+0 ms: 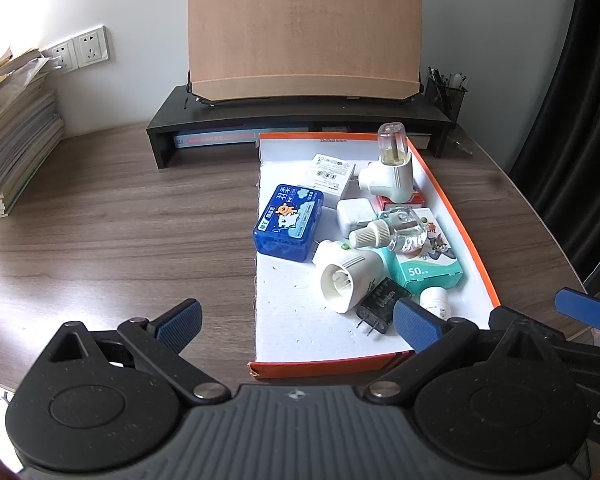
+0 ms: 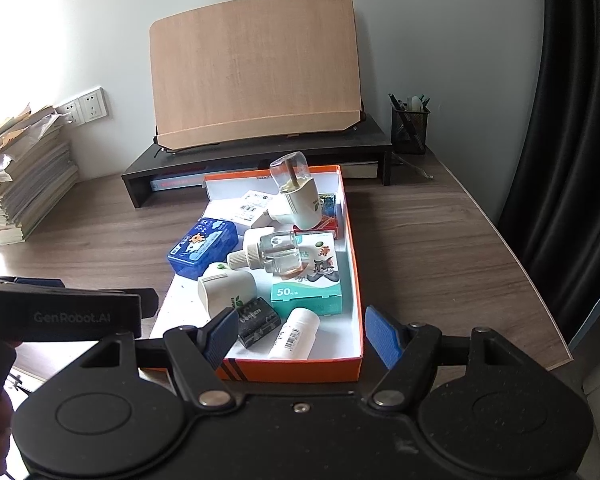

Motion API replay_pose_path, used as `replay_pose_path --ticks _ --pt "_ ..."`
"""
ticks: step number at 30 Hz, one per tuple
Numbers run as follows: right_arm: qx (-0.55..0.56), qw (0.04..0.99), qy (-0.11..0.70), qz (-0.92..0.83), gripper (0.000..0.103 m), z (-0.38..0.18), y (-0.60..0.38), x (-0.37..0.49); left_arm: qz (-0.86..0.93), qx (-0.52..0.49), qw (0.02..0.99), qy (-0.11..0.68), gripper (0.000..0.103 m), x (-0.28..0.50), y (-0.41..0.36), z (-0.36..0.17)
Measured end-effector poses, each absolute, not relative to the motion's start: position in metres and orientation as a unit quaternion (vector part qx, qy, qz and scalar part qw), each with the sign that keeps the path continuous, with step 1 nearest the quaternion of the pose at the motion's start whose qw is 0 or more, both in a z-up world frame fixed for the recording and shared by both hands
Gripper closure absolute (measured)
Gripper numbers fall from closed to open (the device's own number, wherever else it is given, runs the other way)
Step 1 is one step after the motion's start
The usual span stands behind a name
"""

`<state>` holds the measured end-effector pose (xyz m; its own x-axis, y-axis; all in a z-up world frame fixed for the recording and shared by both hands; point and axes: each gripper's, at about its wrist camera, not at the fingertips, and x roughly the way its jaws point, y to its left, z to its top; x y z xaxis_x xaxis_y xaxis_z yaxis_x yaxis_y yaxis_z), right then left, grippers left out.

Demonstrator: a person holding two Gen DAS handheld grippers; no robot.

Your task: Organize rigid objects

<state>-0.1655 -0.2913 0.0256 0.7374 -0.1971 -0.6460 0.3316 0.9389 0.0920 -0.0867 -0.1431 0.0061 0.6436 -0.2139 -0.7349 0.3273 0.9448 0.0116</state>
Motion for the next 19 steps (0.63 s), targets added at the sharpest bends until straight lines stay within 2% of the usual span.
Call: replay_pose_path --ticks 19 --pt "0.099 0.925 0.335 -0.147 0.02 0.0243 -0.2925 -0.1638 -0.155 0.074 0.902 0.396 0.0 -0.0835 -0.1449 0.0045"
